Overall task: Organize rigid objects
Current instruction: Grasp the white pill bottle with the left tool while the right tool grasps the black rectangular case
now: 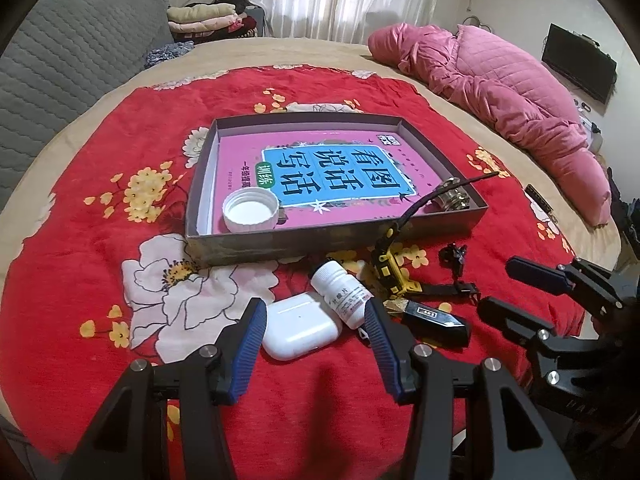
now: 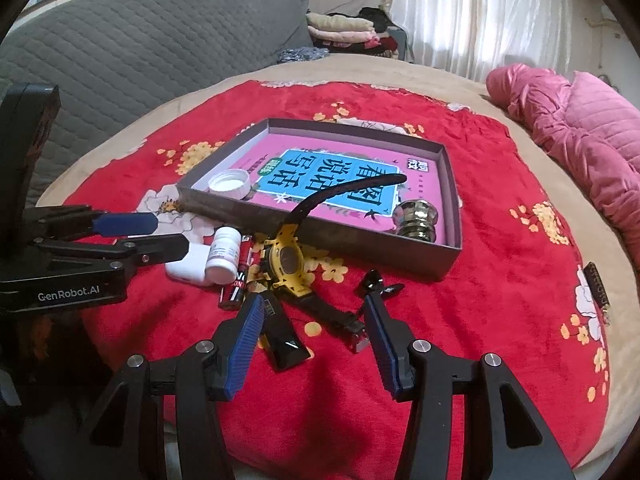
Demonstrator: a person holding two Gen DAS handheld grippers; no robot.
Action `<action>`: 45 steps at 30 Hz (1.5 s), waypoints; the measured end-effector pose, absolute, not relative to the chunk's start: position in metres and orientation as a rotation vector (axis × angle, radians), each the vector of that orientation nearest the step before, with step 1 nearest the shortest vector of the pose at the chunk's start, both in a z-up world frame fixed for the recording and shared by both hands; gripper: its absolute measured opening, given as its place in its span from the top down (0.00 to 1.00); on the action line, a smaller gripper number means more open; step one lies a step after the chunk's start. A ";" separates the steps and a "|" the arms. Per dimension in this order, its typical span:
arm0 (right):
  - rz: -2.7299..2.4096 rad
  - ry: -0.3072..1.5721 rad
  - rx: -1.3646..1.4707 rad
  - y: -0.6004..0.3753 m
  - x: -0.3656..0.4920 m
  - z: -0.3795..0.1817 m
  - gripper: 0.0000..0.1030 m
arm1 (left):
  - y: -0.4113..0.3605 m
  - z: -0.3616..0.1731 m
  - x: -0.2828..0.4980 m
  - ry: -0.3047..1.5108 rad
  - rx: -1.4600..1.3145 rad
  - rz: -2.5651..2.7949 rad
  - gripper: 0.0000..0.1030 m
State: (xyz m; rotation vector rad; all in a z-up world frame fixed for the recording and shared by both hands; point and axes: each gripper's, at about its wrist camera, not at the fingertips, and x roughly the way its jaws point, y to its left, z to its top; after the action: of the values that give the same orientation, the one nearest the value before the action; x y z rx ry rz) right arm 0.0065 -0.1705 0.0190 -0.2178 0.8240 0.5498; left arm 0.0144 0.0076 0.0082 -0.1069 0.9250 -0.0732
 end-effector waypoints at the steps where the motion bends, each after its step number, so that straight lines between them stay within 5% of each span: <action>1: 0.553 0.826 -0.219 -0.170 0.006 0.019 0.48 | 0.006 0.007 0.015 0.927 -0.105 -0.074 0.51; 45: 0.651 0.928 -0.288 -0.134 0.023 -0.031 0.48 | -0.012 -0.022 0.056 1.064 -0.156 -0.001 0.51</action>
State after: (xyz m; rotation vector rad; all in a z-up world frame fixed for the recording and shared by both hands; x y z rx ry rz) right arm 0.0231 -0.1336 -0.0307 -0.2882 0.9280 0.6507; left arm 0.0562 -0.0120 -0.0224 -0.1562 1.0637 -0.0011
